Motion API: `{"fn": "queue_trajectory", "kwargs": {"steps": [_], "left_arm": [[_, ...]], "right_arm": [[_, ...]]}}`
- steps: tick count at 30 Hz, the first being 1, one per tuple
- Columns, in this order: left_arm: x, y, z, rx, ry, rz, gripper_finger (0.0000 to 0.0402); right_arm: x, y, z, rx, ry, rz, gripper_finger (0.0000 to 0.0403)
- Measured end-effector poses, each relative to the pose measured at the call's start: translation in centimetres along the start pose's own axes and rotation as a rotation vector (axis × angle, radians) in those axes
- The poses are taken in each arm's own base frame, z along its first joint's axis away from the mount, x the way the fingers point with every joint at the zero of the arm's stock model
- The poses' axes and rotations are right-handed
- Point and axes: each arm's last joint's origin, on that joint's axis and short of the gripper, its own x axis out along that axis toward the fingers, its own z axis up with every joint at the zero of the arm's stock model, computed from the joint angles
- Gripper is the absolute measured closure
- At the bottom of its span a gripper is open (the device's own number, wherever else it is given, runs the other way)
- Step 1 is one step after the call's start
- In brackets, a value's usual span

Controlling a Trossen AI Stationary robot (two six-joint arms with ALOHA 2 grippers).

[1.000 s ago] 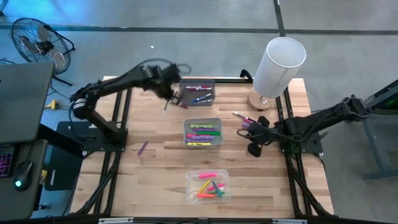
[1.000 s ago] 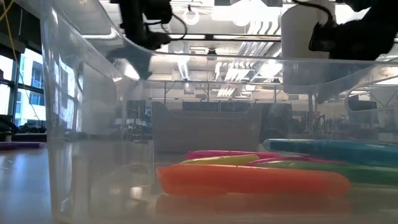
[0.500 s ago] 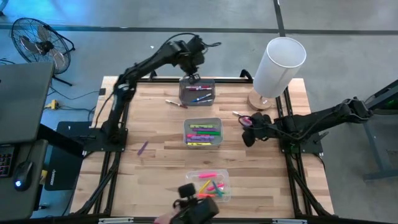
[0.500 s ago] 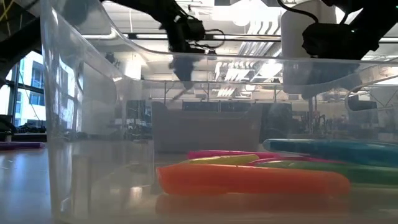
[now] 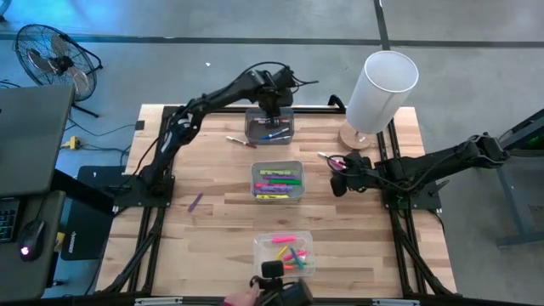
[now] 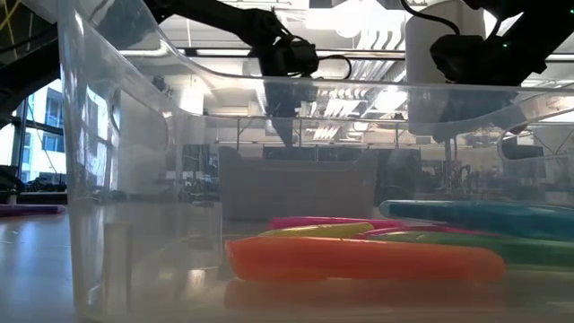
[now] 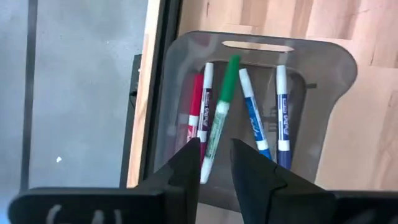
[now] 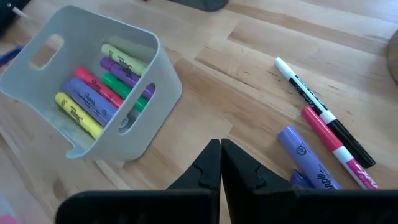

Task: Pick & Place Markers
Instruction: Put the green marker pen into the black bin, then put the purple highlighter pen into the gray bin

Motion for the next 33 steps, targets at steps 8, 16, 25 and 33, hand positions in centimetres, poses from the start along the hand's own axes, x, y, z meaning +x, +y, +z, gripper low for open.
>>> {"fn": "queue_trajectory", "kwargs": {"steps": [8, 16, 25, 33], "left_arm": [[-2.9, -1.4, -0.5, -0.042, 0.079, 0.068, 0.0317], [-10.2, -3.1, -2.5, -0.226, 0.010, -0.270, 0.0373], [-16.6, -11.0, -4.1, -0.230, -0.064, -0.258, 0.0400], [-14.7, -19.8, -8.7, -0.304, -0.145, -0.336, 0.0401]], "right_arm": [[0.0, 0.1, -0.1, -0.114, 0.037, 0.024, 0.0399], [0.0, 0.2, -0.2, -0.239, 0.070, 0.055, 0.0398], [0.0, 0.3, -0.2, -0.277, 0.083, 0.084, 0.0398], [-0.1, 0.5, -0.6, -0.396, 0.178, 0.180, 0.0398]]}}
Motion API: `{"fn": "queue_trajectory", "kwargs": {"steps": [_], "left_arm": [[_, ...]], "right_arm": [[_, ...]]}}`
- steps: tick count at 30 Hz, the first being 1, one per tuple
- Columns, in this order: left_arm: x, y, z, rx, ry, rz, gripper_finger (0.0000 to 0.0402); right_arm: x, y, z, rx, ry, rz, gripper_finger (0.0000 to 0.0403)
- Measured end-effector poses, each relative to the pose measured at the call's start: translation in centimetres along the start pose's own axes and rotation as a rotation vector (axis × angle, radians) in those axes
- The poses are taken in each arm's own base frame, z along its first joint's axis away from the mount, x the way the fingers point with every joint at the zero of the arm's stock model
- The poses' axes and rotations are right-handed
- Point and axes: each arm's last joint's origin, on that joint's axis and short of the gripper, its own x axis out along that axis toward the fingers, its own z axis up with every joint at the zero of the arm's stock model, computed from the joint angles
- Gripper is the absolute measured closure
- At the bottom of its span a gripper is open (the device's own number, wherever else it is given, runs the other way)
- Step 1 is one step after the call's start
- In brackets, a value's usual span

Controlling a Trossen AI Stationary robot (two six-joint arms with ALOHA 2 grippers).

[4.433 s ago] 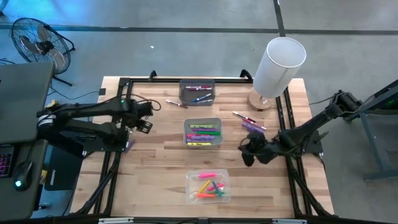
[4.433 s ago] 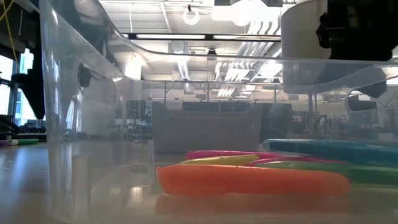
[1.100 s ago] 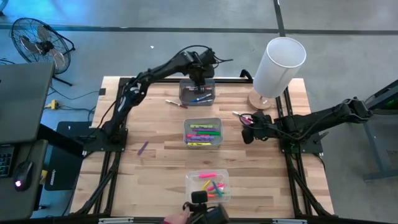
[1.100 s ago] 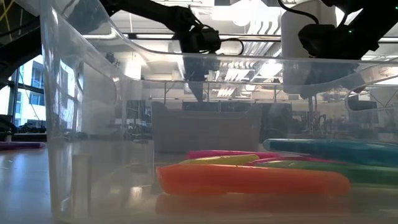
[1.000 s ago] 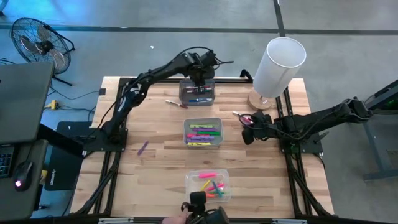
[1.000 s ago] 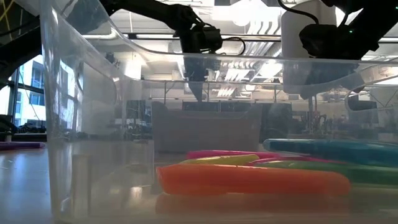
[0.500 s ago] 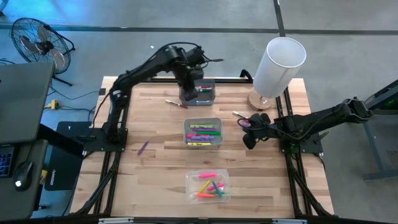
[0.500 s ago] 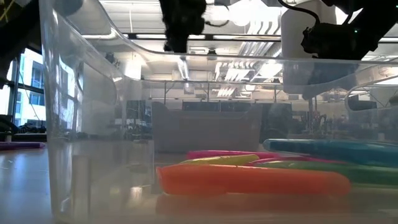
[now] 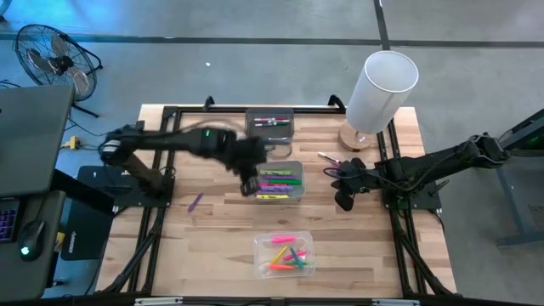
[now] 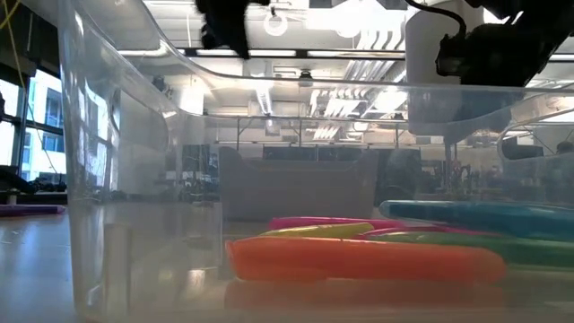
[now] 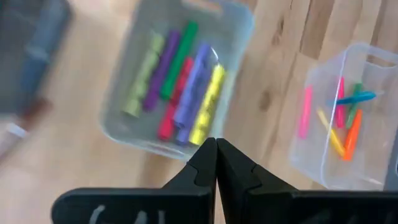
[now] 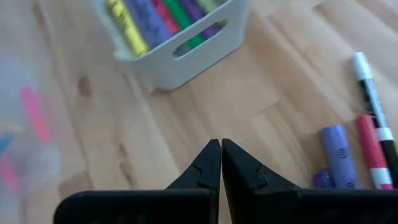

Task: Pick & Place Markers
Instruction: Put the purple highlighter pen into the gray bin

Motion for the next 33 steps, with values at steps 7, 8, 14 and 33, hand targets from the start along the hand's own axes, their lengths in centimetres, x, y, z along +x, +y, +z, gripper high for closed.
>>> {"fn": "queue_trajectory", "kwargs": {"steps": [7, 8, 14, 33], "left_arm": [[4.0, -3.3, -8.4, -0.147, -0.096, -0.109, 0.0401], [4.3, -3.4, -9.5, -0.168, -0.104, -0.109, 0.0401], [4.3, -3.4, -13.9, -0.270, -0.149, -0.085, 0.0401], [0.2, -1.1, -16.6, -0.212, -0.159, -0.052, 0.0401]], "right_arm": [[0.0, 0.2, -0.2, -0.058, 0.054, 0.073, 0.0402], [0.0, 0.2, -0.1, -0.058, 0.051, 0.066, 0.0402], [-0.2, 0.4, 1.0, -0.059, 0.099, -0.028, 0.0403], [6.7, -2.3, 2.6, 0.018, 0.567, -0.385, 0.0306]]}}
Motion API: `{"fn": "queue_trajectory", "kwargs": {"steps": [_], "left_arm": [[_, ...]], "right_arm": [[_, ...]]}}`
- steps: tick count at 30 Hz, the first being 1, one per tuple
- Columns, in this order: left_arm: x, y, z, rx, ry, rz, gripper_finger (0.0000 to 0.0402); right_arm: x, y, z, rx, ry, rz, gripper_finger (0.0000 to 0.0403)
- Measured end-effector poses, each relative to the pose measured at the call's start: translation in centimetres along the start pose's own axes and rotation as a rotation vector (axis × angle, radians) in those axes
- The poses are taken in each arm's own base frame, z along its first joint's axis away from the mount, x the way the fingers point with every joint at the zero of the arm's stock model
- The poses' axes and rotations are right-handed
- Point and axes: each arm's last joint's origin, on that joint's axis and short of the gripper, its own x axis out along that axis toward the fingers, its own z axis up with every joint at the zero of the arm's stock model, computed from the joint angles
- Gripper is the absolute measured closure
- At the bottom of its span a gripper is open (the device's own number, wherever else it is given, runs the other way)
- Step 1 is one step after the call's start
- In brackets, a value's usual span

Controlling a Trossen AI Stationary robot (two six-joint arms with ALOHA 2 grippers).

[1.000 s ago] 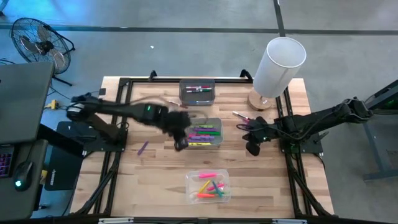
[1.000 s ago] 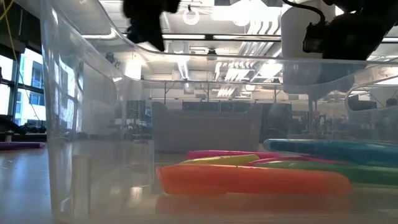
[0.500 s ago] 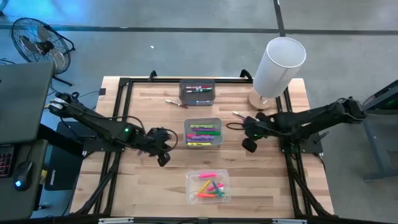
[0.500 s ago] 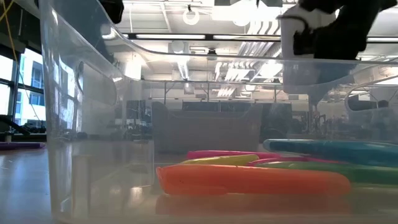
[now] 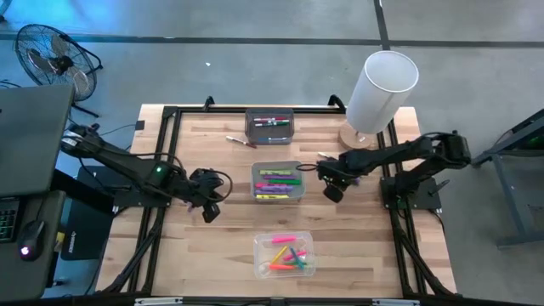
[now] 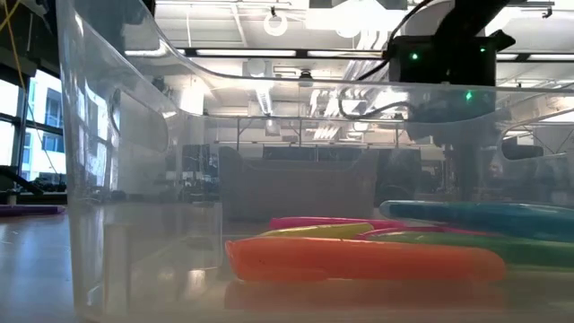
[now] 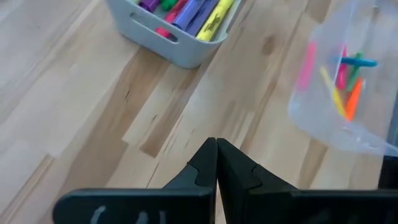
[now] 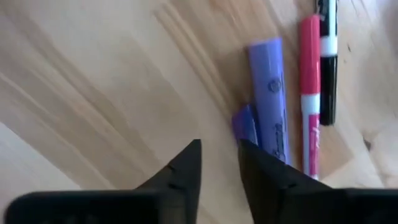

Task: Pick & Place Markers
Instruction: Put the purple highlighter pen into the gray bin

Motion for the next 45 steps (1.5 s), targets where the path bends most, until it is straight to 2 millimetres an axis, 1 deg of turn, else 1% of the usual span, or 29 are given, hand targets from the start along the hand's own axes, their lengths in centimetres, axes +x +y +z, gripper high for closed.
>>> {"fn": "queue_trajectory", "kwargs": {"steps": [4, 8, 12, 14, 18, 20, 28, 30, 33, 38, 42, 45], "left_arm": [[-0.3, 0.2, -0.1, 0.001, 0.005, 0.002, 0.0401], [-0.4, 0.3, -0.1, 0.002, 0.009, 0.000, 0.0401], [-0.5, 0.3, -0.1, 0.002, 0.007, -0.004, 0.0401], [-0.5, 0.3, -0.1, 0.002, 0.007, -0.004, 0.0401], [-0.5, 0.3, -0.1, -0.007, 0.007, -0.005, 0.0401], [-0.5, 0.3, -0.1, -0.016, 0.006, -0.005, 0.0401], [-0.5, 0.3, -0.1, -0.019, 0.005, -0.005, 0.0401], [-0.5, 0.2, 0.0, -0.020, 0.004, -0.006, 0.0401], [-0.5, 0.2, 0.0, -0.020, 0.003, -0.007, 0.0401], [-0.5, 0.2, 0.0, -0.019, 0.003, -0.007, 0.0401], [-0.5, 0.2, 0.0, 0.001, 0.003, -0.006, 0.0401], [-0.5, 0.3, -0.1, 0.007, 0.005, -0.005, 0.0401]], "right_arm": [[-0.1, 0.0, 0.3, 0.035, -0.049, -0.029, 0.0267], [-0.1, -0.2, 0.5, 0.054, -0.107, -0.100, 0.0247], [0.0, -0.5, 0.9, 0.077, -0.166, -0.143, 0.0246], [0.5, -0.7, 1.0, 0.095, -0.181, -0.129, 0.0248], [2.1, -1.2, 0.0, 0.121, -0.127, -0.085, 0.0249], [2.6, -1.3, -0.4, 0.128, -0.105, -0.080, 0.0249], [2.7, -0.5, -1.2, 0.099, -0.098, -0.058, 0.0250], [2.6, -0.4, -1.3, 0.097, -0.094, -0.051, 0.0255], [2.7, -0.3, -1.3, 0.094, -0.092, -0.037, 0.0278], [2.7, -0.2, -1.3, 0.088, -0.095, -0.029, 0.0347], [2.4, -0.2, -1.6, 0.080, -0.104, -0.025, 0.0353], [1.2, -0.6, -2.1, 0.105, -0.115, -0.030, 0.0353]]}}
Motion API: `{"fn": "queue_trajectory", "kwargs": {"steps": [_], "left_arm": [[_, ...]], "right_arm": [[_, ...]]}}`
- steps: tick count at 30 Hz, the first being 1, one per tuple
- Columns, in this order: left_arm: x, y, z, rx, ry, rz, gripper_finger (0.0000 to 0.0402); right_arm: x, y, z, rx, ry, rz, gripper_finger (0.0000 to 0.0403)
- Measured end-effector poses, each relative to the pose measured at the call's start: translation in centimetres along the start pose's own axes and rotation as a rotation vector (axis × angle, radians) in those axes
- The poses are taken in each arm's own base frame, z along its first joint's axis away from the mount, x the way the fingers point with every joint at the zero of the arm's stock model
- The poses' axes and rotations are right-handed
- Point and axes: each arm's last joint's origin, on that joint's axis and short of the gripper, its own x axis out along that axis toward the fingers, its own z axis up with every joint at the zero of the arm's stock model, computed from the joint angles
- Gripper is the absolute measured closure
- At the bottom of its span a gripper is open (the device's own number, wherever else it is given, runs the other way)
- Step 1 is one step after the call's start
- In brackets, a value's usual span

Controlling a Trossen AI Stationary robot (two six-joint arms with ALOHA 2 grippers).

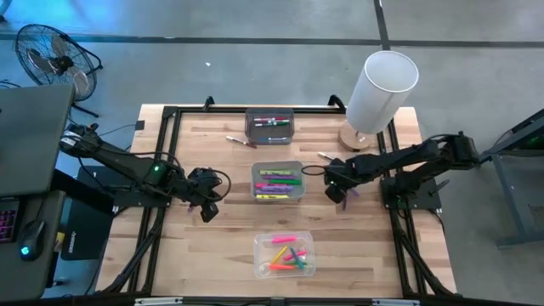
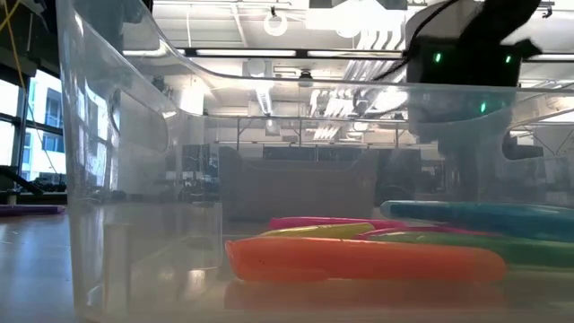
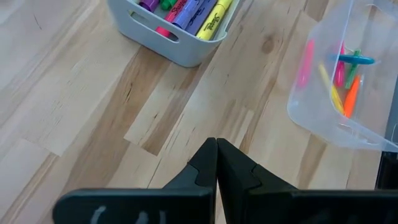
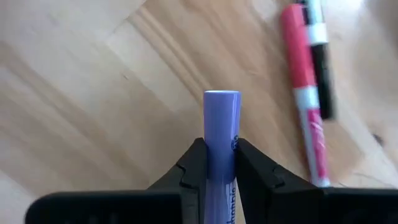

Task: Pick & Place Markers
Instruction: Put the purple highlighter pen into the gray bin

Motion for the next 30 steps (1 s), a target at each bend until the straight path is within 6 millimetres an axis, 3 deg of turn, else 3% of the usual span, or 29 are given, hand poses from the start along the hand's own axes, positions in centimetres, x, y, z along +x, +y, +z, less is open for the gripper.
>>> {"fn": "queue_trajectory", "kwargs": {"steps": [4, 8, 14, 18, 22, 26, 30], "left_arm": [[0.0, 0.0, 0.0, 0.002, 0.002, 0.002, 0.0401], [0.0, 0.0, 0.0, 0.026, 0.001, 0.004, 0.0401], [0.1, 0.1, 0.1, 0.029, -0.039, 0.042, 0.0394], [0.1, 0.1, 0.1, 0.029, -0.032, 0.040, 0.0363], [0.0, 0.9, -0.6, 0.047, 0.039, 0.120, 0.0307], [-0.1, 1.6, -1.1, 0.054, 0.089, 0.193, 0.0245], [-0.6, 2.1, -1.4, 0.066, 0.109, 0.218, 0.0205]], "right_arm": [[-3.2, -0.6, -0.3, 0.020, -0.035, -0.052, 0.0353], [-8.0, 0.0, 0.8, 0.020, -0.182, -0.014, 0.0353], [-15.6, 3.6, 4.8, -0.036, -0.546, 0.074, 0.0353], [-18.1, 7.2, 8.3, -0.122, -0.709, 0.086, 0.0353], [-16.7, 11.3, 11.7, -0.237, -0.696, 0.092, 0.0353], [-12.6, 14.9, 13.8, -0.306, -0.584, 0.091, 0.0353], [-8.3, 17.3, 14.7, -0.363, -0.449, 0.089, 0.0335]]}}
